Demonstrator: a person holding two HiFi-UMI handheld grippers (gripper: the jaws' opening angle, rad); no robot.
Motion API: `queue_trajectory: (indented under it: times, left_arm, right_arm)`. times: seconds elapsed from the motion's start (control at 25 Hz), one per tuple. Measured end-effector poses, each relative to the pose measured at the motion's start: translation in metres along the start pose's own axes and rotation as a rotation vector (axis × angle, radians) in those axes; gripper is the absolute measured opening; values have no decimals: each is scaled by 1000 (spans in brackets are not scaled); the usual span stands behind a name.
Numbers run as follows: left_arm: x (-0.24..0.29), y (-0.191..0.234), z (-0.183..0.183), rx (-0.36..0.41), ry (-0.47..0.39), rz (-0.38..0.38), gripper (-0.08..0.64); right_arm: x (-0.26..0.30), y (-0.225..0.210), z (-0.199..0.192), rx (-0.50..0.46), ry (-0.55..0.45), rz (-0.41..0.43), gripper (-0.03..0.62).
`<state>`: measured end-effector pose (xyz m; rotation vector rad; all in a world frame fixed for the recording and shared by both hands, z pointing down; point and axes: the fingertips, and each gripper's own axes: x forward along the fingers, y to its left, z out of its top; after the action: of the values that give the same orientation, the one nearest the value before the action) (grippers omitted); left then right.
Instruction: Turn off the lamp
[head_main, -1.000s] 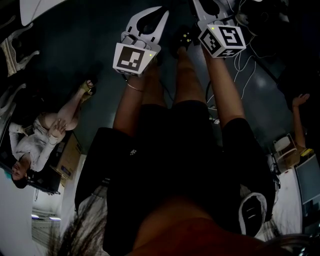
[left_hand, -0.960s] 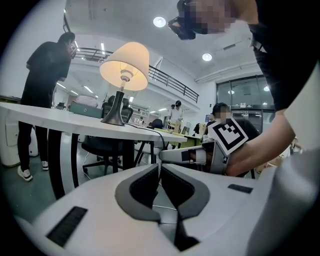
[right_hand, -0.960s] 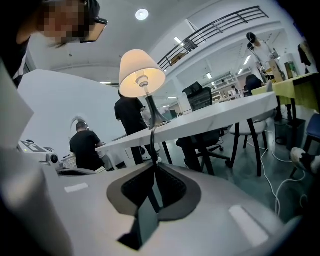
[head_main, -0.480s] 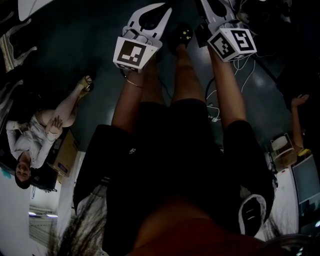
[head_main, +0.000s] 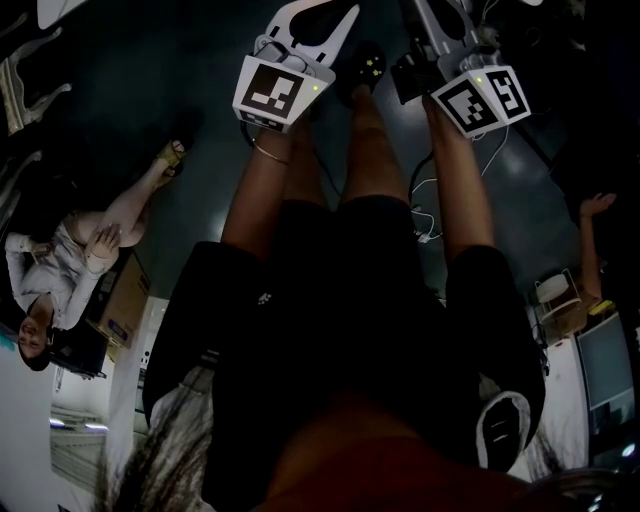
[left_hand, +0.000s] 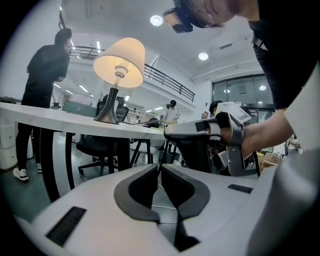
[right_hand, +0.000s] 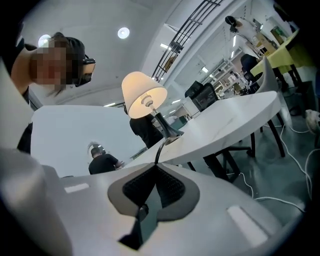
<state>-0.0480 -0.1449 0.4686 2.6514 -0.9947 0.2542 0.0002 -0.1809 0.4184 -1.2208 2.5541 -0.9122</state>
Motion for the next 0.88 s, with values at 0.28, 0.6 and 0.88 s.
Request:
queue_trajectory:
  times: [0.28, 0.6, 0.88]
  left_arm:
    - [7, -2, 6, 1, -21, -12, 11]
    - [19, -5, 9, 1, -20, -49, 72]
    - [29, -3, 13, 8, -43, -43, 72]
  right_arm:
    - [0, 11, 4, 38, -16, 35, 8]
    - [2, 17, 11, 75, -34, 67, 8]
    - [3, 21, 12, 104, -41, 92, 8]
